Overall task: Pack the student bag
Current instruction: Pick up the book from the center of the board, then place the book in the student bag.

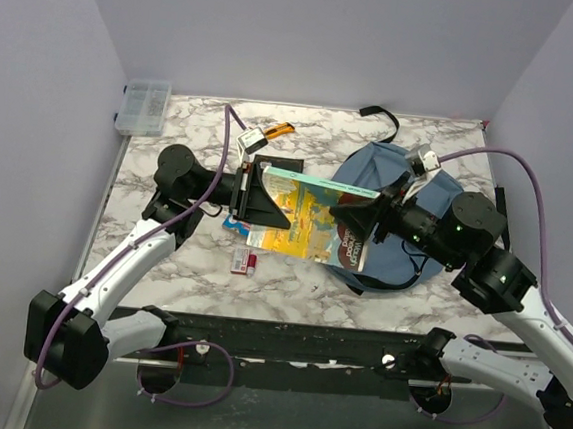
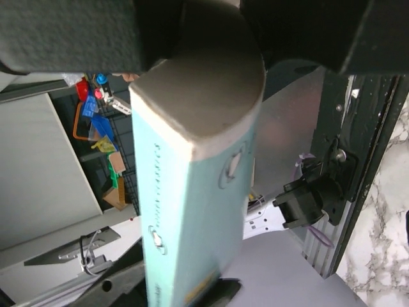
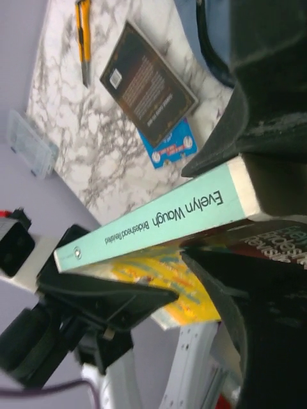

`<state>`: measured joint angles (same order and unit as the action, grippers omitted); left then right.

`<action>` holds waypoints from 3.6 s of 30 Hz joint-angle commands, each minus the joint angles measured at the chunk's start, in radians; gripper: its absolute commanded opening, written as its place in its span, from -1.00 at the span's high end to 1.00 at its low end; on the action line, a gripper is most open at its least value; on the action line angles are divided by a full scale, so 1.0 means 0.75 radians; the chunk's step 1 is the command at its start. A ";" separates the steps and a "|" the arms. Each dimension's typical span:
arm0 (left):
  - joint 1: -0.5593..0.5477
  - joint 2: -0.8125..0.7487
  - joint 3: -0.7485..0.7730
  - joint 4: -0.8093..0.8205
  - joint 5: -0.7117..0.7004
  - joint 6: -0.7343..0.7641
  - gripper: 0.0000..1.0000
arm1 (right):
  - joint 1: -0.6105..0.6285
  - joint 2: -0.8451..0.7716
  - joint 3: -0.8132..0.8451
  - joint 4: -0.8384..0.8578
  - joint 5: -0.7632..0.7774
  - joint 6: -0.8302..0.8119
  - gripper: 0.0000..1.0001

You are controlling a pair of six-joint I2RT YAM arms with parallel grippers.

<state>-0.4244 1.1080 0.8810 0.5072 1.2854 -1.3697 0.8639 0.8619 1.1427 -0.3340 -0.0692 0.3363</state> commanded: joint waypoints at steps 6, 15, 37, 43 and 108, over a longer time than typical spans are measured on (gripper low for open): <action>0.044 -0.006 -0.081 0.083 -0.040 0.038 0.10 | 0.000 0.130 0.010 0.134 -0.020 0.280 0.77; 0.112 -0.093 -0.164 0.083 -0.069 0.072 -0.04 | -0.002 0.128 0.056 0.045 0.037 0.440 0.99; 0.389 -0.058 -0.143 -1.015 -0.685 0.568 1.00 | 0.002 0.649 -0.013 -0.800 0.743 -0.004 -0.71; 0.392 -0.045 -0.108 -1.144 -0.803 0.654 1.00 | 0.006 0.801 0.031 -0.832 0.768 -0.047 -0.70; 0.027 0.101 -0.176 -0.796 -0.714 0.223 1.00 | -0.222 0.894 0.356 -0.333 0.490 -0.179 0.99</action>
<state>-0.3862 1.1698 0.7544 -0.2169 0.7464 -1.0622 0.7490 1.5711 1.3540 -0.6147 0.4278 0.2287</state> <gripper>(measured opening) 0.276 0.015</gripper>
